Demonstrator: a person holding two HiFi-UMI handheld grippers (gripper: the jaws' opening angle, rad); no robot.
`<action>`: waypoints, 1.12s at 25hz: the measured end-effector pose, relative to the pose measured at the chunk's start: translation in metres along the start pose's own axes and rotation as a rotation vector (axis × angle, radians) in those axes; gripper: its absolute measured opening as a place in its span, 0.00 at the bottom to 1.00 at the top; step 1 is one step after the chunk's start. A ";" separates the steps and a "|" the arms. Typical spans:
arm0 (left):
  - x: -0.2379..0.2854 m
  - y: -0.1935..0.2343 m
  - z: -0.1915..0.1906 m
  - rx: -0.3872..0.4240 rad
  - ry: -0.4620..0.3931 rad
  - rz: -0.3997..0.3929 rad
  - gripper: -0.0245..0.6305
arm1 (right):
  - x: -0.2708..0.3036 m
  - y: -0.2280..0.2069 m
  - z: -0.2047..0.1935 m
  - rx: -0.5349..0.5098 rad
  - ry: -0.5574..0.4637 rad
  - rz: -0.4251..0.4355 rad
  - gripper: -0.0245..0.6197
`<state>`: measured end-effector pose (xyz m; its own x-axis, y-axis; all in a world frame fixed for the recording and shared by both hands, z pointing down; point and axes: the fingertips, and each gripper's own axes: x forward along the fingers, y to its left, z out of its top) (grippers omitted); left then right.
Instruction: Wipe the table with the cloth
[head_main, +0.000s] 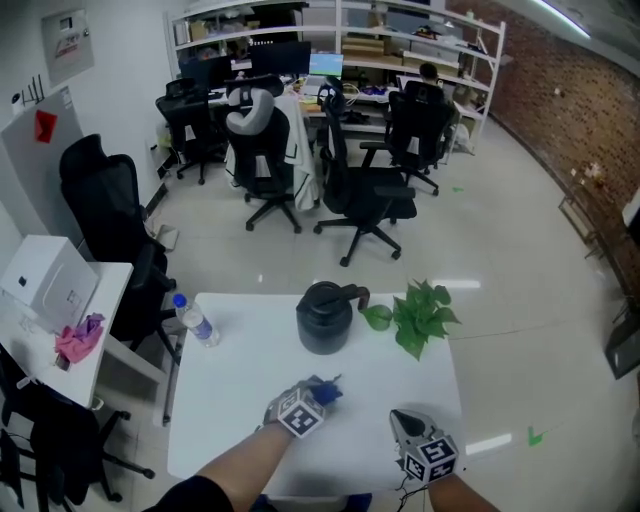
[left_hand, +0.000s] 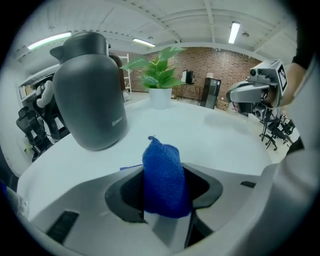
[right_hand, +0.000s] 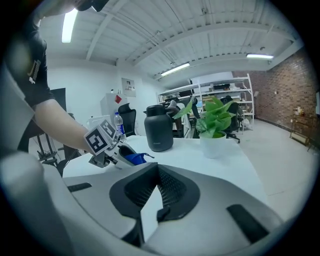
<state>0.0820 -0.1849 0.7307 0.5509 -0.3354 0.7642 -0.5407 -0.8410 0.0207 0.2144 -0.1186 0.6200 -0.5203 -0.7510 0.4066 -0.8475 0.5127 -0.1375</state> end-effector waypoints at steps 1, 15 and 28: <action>0.005 -0.004 0.005 0.006 -0.001 -0.007 0.33 | 0.000 0.002 0.000 0.000 -0.001 0.002 0.05; 0.029 -0.046 0.066 -0.022 -0.084 -0.054 0.33 | -0.058 -0.022 -0.006 0.007 0.011 -0.079 0.05; -0.223 0.067 -0.209 -0.393 -0.042 0.353 0.33 | 0.042 0.096 0.015 -0.071 0.029 0.126 0.05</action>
<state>-0.2099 -0.0771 0.6960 0.3130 -0.5930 0.7419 -0.8909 -0.4540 0.0130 0.1095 -0.1074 0.6100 -0.6177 -0.6674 0.4159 -0.7658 0.6308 -0.1252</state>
